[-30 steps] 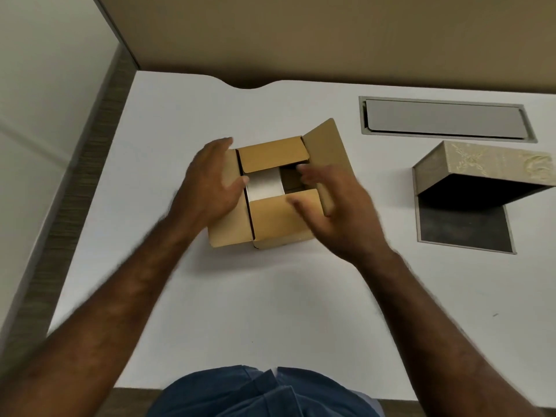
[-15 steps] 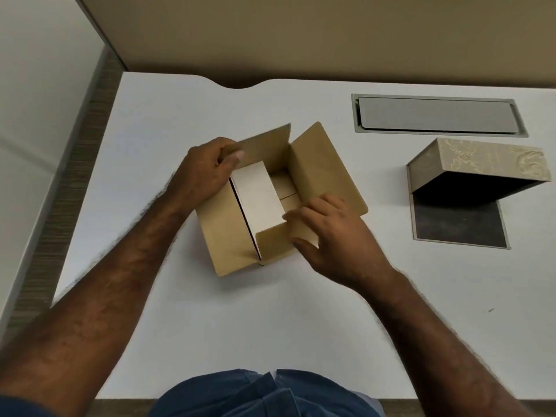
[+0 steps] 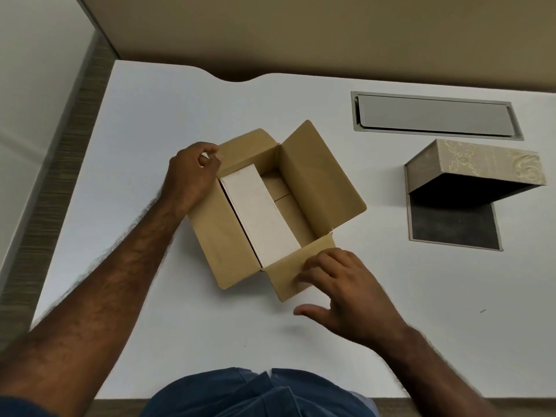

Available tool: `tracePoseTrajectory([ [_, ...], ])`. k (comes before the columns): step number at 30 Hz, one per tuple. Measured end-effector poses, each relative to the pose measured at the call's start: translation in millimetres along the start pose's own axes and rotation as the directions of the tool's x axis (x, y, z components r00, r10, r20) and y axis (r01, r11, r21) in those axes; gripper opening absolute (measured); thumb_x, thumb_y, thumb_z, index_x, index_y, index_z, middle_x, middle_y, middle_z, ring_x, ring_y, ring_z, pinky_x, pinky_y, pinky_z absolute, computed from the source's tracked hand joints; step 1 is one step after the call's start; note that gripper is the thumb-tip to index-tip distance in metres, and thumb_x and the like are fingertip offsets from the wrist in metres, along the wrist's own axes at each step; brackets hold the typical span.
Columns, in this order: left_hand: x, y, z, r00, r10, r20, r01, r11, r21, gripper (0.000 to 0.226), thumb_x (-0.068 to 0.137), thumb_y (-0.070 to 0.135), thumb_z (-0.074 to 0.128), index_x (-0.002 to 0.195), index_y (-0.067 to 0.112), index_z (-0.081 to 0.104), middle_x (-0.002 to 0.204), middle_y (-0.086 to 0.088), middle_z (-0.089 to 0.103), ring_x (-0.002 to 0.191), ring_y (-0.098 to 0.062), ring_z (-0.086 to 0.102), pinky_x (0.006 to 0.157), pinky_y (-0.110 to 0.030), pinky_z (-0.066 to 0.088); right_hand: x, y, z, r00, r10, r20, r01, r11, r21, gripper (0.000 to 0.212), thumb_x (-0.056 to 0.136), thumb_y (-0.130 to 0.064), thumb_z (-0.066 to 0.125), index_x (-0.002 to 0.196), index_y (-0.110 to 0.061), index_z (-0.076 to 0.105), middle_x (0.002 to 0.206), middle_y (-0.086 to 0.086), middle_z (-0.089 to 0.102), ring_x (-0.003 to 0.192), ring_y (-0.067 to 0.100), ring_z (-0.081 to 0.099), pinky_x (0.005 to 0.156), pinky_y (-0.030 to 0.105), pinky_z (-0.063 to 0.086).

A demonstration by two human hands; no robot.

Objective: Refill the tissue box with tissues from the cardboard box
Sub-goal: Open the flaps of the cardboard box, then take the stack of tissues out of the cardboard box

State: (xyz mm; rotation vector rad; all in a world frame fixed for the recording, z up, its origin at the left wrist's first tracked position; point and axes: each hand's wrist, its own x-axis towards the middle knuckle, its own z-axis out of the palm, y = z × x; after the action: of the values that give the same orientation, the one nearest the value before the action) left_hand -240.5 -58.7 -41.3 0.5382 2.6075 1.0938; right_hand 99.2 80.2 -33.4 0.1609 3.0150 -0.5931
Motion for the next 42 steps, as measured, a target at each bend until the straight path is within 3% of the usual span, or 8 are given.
tracePoseTrajectory([
  [5,-23.8,-6.9,-6.6,0.968,0.195,-0.156,-0.180,0.978,0.102,0.039,0.096,0.040,0.068,0.128,0.018,0.068,0.126,-0.006,0.069,0.113,-0.025,0.066,0.098,-0.044,0.054,33.6,-21.3,-44.0,0.928,0.344,-0.141,-0.228,0.827,0.514,0.047,0.093,-0.062,0.075,0.130,-0.033,0.072,0.121,-0.018,0.074,0.111,0.002,0.067,0.092,0.016,0.053],
  [8,-43.2,-9.2,-5.7,0.945,0.259,-0.200,-0.233,0.962,0.144,0.041,0.095,0.035,0.071,0.130,0.015,0.067,0.138,-0.010,0.065,0.128,-0.029,0.060,0.109,-0.048,0.048,75.5,-24.1,-57.8,0.881,0.463,0.100,-0.392,0.594,0.703,0.065,0.093,-0.062,0.075,0.149,-0.033,0.059,0.128,-0.017,0.070,0.118,0.000,0.066,0.094,0.014,0.052],
  [11,-64.0,-9.1,-1.5,0.924,0.317,-0.215,-0.282,0.943,0.177,0.039,0.095,0.025,0.071,0.131,0.012,0.067,0.146,-0.013,0.059,0.137,-0.032,0.054,0.114,-0.049,0.045,118.7,-17.6,-45.7,0.854,0.439,0.280,-0.509,0.588,0.628,0.084,0.090,-0.077,0.068,0.154,-0.026,0.050,0.134,-0.015,0.062,0.122,0.007,0.061,0.100,0.033,0.052],
  [16,-88.4,-13.3,8.1,0.925,0.350,-0.149,-0.309,0.919,0.244,0.042,0.094,0.012,0.066,0.136,0.008,0.062,0.157,-0.015,0.049,0.151,-0.033,0.040,0.126,-0.053,0.027,169.4,-2.5,-8.7,0.756,0.455,0.470,-0.651,0.595,0.472,0.062,0.082,-0.081,0.072,0.107,-0.027,0.053,0.096,-0.011,0.051,0.089,0.010,0.054,0.072,0.030,0.045],
  [19,-93.9,-17.7,10.6,0.923,0.354,-0.148,-0.319,0.922,0.219,0.043,0.093,0.013,0.064,0.135,0.009,0.063,0.156,-0.016,0.050,0.150,-0.035,0.041,0.126,-0.056,0.025,178.7,2.2,-3.6,0.710,0.446,0.545,-0.695,0.571,0.438,0.072,0.087,-0.069,0.078,0.129,-0.016,0.054,0.113,-0.004,0.055,0.099,0.015,0.056,0.078,0.032,0.047],
  [29,-95.1,-20.3,13.0,0.920,0.351,-0.175,-0.322,0.931,0.173,0.042,0.092,0.008,0.068,0.134,0.010,0.065,0.155,-0.014,0.052,0.148,-0.033,0.044,0.124,-0.061,0.025,194.5,8.9,8.6,0.586,0.508,0.631,-0.810,0.342,0.477,0.068,0.071,-0.053,0.096,0.113,-0.016,0.058,0.106,0.004,0.069,0.094,0.021,0.068,0.065,0.033,0.049],
  [36,-95.4,-18.8,13.8,0.927,0.335,-0.167,-0.309,0.937,0.163,0.041,0.091,0.006,0.069,0.133,0.009,0.065,0.154,-0.015,0.053,0.147,-0.033,0.046,0.125,-0.060,0.024,199.8,11.5,1.3,0.533,0.460,0.710,-0.846,0.267,0.462,0.085,0.059,-0.041,0.104,0.130,-0.014,0.065,0.117,0.010,0.077,0.106,0.032,0.077,0.096,0.050,0.064],
  [42,-92.9,-21.2,13.1,0.923,0.345,-0.172,-0.314,0.931,0.183,0.042,0.090,0.007,0.070,0.131,0.010,0.065,0.154,-0.014,0.054,0.147,-0.032,0.046,0.124,-0.061,0.025,205.8,15.5,6.4,0.493,0.464,0.736,-0.870,0.251,0.425,0.122,0.017,-0.049,0.109,0.128,-0.020,0.066,0.119,0.009,0.079,0.105,0.034,0.079,0.097,0.054,0.064],
])
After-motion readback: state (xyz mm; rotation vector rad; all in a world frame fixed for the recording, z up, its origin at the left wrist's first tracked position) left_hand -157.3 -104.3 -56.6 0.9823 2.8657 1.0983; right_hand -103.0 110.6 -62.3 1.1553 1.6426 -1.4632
